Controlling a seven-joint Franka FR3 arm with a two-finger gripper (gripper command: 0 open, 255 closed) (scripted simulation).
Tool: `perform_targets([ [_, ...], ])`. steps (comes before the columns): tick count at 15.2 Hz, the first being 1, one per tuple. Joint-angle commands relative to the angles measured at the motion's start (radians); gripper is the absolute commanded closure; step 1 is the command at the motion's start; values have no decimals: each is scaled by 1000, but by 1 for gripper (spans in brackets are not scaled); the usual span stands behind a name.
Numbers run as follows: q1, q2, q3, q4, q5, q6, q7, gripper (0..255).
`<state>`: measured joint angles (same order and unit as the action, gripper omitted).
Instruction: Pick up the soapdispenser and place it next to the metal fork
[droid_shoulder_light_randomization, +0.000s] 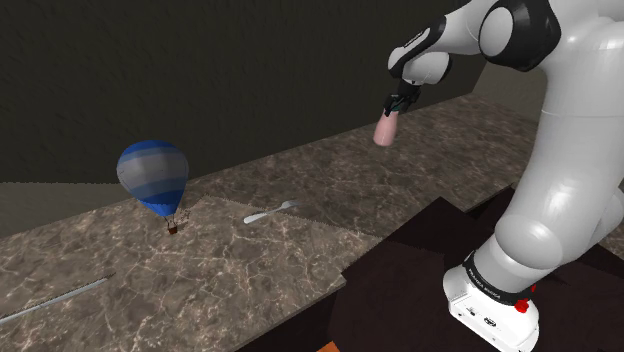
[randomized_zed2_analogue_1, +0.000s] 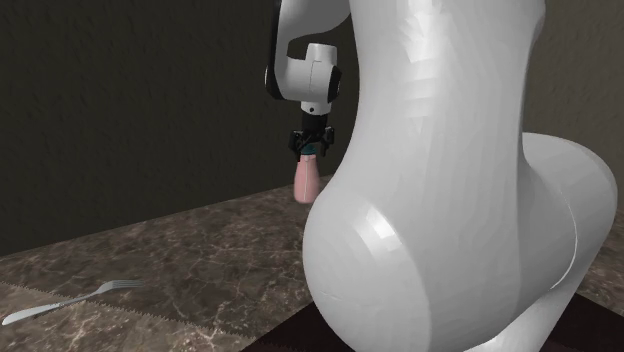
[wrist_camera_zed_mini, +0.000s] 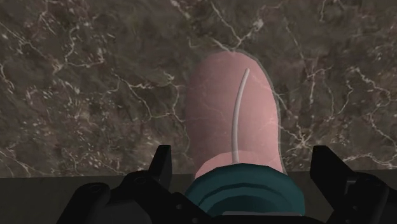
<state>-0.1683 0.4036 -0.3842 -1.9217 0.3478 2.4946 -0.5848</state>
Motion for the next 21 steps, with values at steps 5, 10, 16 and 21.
perform_targets([
  [5,0,0,0,0,0,0,0,255],
  [10,0,0,0,0,0,0,0,255],
  [16,7,-24,-11,8,-19,-30,15,255],
  [21,18,-61,-26,27,-49,-82,38,255],
])
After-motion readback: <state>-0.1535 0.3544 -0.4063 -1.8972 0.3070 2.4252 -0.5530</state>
